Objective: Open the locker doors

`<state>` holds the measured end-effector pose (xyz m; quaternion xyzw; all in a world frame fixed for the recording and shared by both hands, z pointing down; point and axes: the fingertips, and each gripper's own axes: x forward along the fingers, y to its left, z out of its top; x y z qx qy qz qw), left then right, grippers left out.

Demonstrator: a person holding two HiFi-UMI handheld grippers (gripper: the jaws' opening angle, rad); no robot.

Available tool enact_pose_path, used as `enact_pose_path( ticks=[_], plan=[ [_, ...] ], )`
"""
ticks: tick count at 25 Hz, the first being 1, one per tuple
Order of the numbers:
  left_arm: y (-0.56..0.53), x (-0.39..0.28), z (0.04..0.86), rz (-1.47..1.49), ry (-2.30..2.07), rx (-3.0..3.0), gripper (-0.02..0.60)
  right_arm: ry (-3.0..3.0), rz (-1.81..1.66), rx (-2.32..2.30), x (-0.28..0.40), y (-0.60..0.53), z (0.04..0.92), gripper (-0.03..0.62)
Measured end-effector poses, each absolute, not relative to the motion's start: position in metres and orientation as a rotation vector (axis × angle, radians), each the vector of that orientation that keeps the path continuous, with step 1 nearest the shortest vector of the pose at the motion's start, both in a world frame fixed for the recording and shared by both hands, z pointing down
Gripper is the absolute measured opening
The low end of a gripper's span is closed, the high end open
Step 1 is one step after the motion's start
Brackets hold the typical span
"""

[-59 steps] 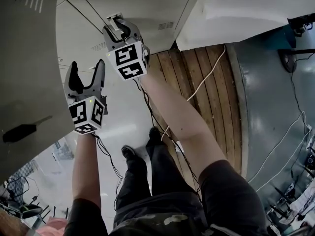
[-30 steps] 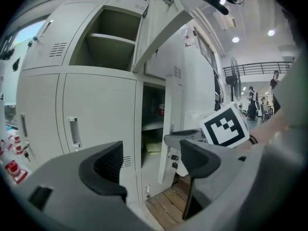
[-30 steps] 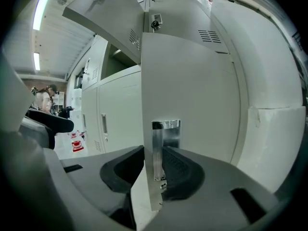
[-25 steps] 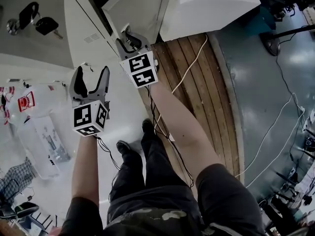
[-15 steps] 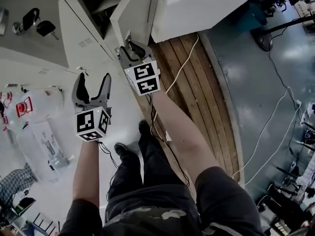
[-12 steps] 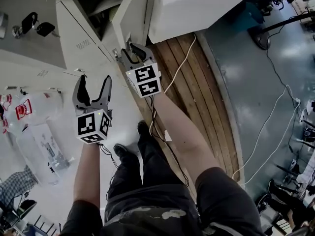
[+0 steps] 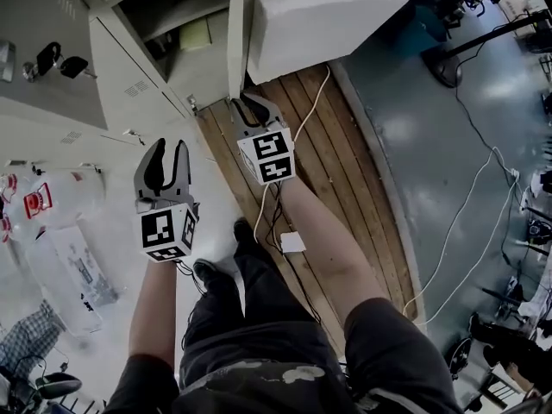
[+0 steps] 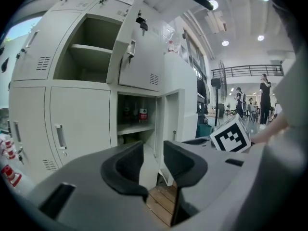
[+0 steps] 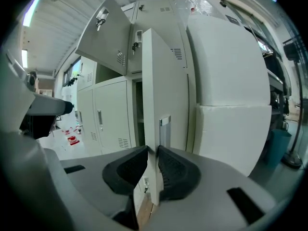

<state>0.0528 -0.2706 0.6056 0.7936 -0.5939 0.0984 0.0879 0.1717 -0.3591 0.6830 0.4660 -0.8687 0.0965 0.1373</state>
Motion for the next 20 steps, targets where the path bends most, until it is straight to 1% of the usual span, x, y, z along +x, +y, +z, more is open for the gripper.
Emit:
enact_pose_path(
  ticks=[1,4,8,11,20],
  plan=[
    [-0.27,0.056,0.604,0.287,-1.766,2.365,0.121,-2.509,0.28,1.359,0.178,-0.359,0.683,0.089],
    [-0.27,0.062,0.601,0.273,-1.774,2.366,0.064,-2.491,0.292,1.381,0.195,-0.358,0.683,0.086],
    [-0.271,0.069,0.598,0.268,-1.785,2.368,0.019,-2.467,0.284,1.396,0.212,-0.359,0.683,0.086],
    [-0.272,0.076,0.595,0.267,-1.787,2.368,0.009,-2.457,0.283,1.404,0.225,-0.36,0.684,0.086],
    [-0.27,0.088,0.589,0.279,-1.782,2.363,0.009,-2.409,0.254,1.43,0.253,-0.366,0.686,0.086]
  ],
)
